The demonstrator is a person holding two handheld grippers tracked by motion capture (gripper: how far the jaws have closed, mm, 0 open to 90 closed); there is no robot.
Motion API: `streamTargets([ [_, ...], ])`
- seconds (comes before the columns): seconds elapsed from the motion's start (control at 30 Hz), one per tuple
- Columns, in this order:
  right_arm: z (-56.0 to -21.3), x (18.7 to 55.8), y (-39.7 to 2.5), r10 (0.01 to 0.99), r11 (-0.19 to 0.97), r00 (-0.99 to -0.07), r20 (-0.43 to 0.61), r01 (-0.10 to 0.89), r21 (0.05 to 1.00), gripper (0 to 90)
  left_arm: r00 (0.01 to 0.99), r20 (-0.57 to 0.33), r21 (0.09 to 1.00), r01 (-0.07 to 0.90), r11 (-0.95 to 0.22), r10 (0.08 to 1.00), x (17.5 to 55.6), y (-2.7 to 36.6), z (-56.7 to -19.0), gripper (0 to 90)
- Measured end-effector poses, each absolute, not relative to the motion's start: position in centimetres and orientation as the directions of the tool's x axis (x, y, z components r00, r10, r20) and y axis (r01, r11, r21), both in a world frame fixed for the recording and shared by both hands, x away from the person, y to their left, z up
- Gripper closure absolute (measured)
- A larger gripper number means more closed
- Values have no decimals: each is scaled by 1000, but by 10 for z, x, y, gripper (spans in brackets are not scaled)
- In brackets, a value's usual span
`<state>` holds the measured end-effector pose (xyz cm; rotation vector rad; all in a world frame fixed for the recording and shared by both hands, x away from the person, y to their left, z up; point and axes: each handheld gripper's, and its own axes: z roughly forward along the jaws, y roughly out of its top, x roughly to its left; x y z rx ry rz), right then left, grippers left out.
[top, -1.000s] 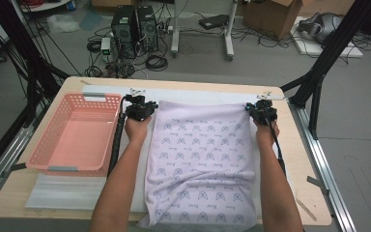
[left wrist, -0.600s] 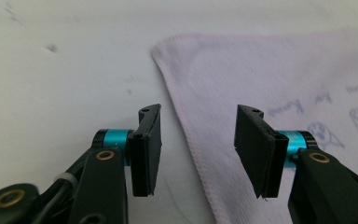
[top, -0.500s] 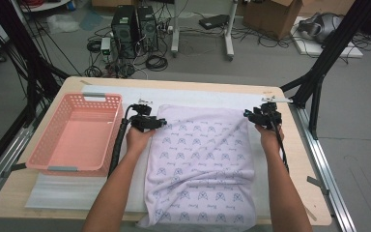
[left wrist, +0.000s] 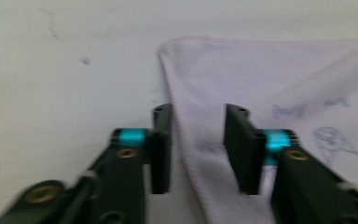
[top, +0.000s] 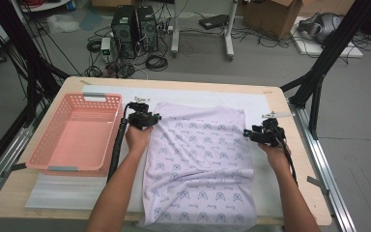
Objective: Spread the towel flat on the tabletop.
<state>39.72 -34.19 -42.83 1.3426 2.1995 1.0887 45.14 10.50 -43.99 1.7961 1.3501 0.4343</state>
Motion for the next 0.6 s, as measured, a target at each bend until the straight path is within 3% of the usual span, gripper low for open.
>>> streamTargets([
  [0.07, -433, 387, -343, 862, 261, -497, 100, 604, 753, 512, 400, -180, 794, 598, -108, 899, 443, 100, -439, 511],
  [0.3, -439, 364, -347, 839, 268, -529, 129, 607, 748, 516, 487, -196, 830, 545, -120, 851, 410, 99, -436, 486],
  [0.47, -440, 351, -340, 820, 347, -569, 64, 582, 735, 531, 513, -179, 820, 550, -161, 839, 388, 99, -435, 434],
  [0.6, -442, 342, -338, 814, 357, -578, 58, 576, 735, 542, 521, -156, 822, 540, -182, 839, 371, 105, -439, 441],
])
